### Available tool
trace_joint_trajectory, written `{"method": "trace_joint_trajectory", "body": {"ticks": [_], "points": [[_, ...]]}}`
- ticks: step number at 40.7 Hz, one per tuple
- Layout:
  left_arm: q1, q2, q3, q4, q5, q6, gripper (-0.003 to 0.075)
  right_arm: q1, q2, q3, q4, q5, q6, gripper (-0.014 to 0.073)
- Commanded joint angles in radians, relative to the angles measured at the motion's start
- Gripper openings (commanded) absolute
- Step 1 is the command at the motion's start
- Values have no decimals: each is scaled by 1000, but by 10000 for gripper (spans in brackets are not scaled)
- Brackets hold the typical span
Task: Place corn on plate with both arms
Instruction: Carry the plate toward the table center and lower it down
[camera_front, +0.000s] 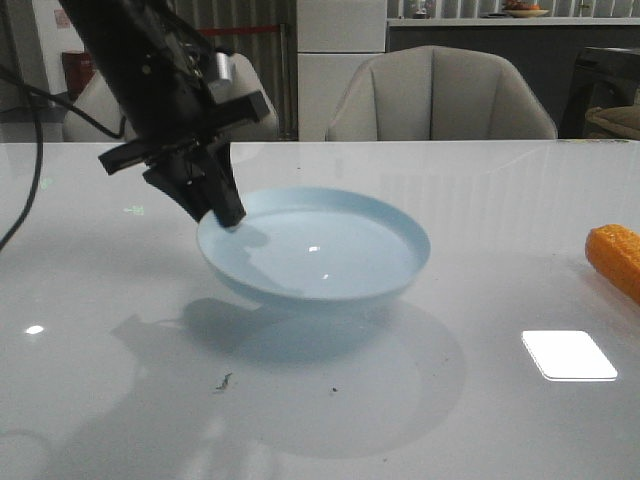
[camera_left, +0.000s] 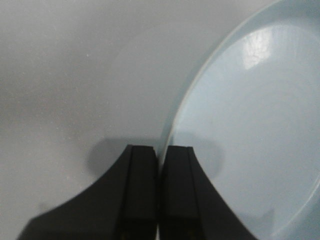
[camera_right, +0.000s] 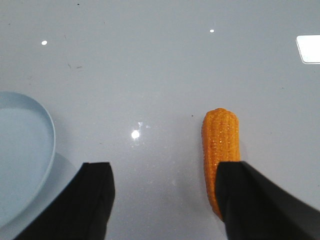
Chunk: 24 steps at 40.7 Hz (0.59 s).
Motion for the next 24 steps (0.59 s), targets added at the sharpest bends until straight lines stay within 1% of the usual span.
{"method": "trace_joint_trajectory", "body": {"ticks": [1,5,8,11,14,15,18,20,24], "points": [[-23,-33,-32,13,17,-12,90,1,-10,-37,-2,-68,-3,540],[-27,-15,-32,13,17,-12,102,1,-10,-37,-2,-68,-3,540],[-27,-11,-32,13,17,-12,144,1,-10,-37,-2,-68,-3,540],[-27,-11,-32,13,17,-5,218,1,-10,-37,-2,-68,-3,540],[-27,-11,-32,13,15,5,317,1,-10,-37,-2,-68,-3,540],[-27,-11,-32,13,11,9,360,1,-10,-37,-2,-68,-3,540],[-27,-11,-32,13,7,11,451,1,-10,-37,-2,-68,-3,540],[-27,-11,-36,13,7,14,477,1,-10,-37,-2,-68,-3,540],[-25,-11,-55,13,22,21,465,1,-10,-37,-2,-66,-3,540]]}}
